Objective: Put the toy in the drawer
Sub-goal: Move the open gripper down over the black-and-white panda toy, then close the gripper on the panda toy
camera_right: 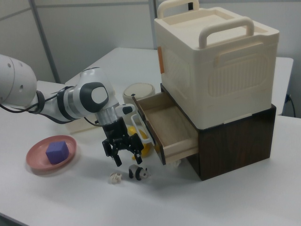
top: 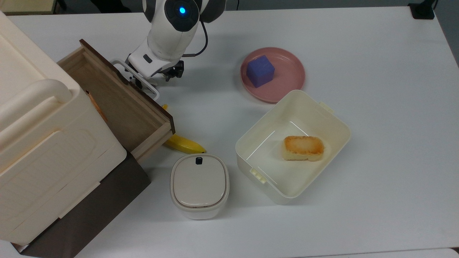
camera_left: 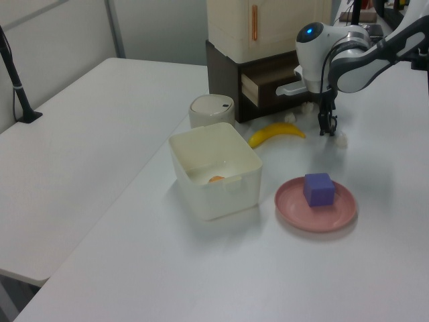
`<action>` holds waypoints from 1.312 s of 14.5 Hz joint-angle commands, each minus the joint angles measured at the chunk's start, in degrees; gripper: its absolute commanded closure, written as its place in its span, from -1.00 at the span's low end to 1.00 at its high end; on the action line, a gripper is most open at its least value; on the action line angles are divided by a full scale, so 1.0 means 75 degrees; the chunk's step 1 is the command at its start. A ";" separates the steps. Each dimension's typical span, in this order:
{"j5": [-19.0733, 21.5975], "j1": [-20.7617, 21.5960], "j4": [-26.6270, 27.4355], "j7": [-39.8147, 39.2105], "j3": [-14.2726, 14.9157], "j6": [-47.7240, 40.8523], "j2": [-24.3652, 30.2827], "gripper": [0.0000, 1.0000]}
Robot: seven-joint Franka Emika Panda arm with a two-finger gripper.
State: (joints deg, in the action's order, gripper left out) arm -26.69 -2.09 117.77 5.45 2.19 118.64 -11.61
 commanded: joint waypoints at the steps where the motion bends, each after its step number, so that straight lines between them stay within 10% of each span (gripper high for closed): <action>1: -0.0203 0.0021 0.0165 0.0163 0.0048 0.0247 -0.0046 -1.00; 11: -0.0367 -0.0085 0.0141 0.0175 0.0048 0.0271 -0.0433 -0.90; 19: -0.0332 -0.0073 0.0129 0.0233 0.0048 0.0259 -0.0421 0.51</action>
State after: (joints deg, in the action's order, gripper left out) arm -28.41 -2.81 117.74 5.63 2.27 118.74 -14.96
